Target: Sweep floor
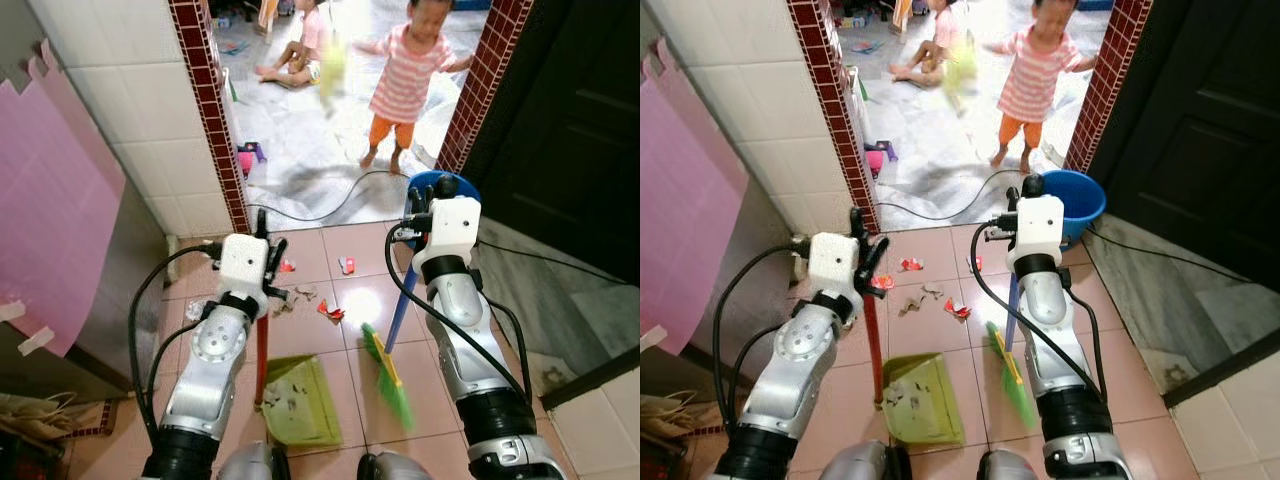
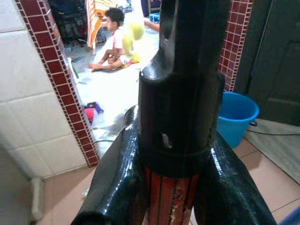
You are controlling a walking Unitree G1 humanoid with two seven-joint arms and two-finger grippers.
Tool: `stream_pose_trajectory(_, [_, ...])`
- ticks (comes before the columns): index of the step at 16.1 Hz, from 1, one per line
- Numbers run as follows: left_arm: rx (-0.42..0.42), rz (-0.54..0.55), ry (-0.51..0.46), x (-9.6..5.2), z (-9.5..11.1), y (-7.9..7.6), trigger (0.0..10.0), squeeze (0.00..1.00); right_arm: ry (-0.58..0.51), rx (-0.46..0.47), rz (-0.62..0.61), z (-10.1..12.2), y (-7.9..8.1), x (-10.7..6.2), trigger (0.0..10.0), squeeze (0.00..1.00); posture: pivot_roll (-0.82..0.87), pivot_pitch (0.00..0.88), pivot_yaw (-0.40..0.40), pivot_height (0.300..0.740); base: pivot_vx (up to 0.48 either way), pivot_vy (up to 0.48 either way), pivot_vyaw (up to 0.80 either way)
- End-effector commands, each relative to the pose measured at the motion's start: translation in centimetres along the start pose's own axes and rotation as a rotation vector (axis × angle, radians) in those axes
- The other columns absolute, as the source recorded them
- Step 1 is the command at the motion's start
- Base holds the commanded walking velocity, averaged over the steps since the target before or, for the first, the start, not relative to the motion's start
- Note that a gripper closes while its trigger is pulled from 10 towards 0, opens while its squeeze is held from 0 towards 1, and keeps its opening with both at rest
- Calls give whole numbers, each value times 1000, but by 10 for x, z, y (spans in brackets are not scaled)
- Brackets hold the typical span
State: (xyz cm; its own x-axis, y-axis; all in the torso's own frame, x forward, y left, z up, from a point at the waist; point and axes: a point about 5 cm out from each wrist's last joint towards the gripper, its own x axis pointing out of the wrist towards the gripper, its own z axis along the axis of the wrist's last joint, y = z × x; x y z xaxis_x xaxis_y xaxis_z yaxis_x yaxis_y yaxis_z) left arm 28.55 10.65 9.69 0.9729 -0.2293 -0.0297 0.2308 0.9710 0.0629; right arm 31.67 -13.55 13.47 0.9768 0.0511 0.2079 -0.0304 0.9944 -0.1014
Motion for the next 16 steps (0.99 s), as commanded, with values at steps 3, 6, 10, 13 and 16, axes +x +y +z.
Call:
stream_pose_trajectory(3, [-9, -2, -46, 7, 14, 0, 10000, 0, -53, -8, -6, 10, -5, 7, 10000, 0, -11, 0, 32, 740, 0, 460, -690])
stream_pose_trajectory(6, [-12, 6, -43, 7, 14, 0, 10000, 0, -51, -2, 3, 9, -2, 5, 10000, 0, -7, 0, 28, 740, 0, 480, -292])
stream_pose_trajectory(10, [-14, 1, -40, 7, 13, -4, 10000, 0, -57, 3, 26, 10, 3, 6, 10000, 0, -5, 0, 27, 740, 0, 480, 0])
stream_pose_trajectory(13, [4, -6, -64, 7, 16, -5, 10000, 0, -59, -8, 35, 10, 3, 6, 10000, 0, -5, 0, 26, 740, 0, 160, 0])
stream_pose_trajectory(16, [-5, 2, -77, 8, 18, -7, 10000, 0, -57, -13, 40, 9, 4, 5, 10000, 0, -6, 0, 26, 740, 0, 0, 0])
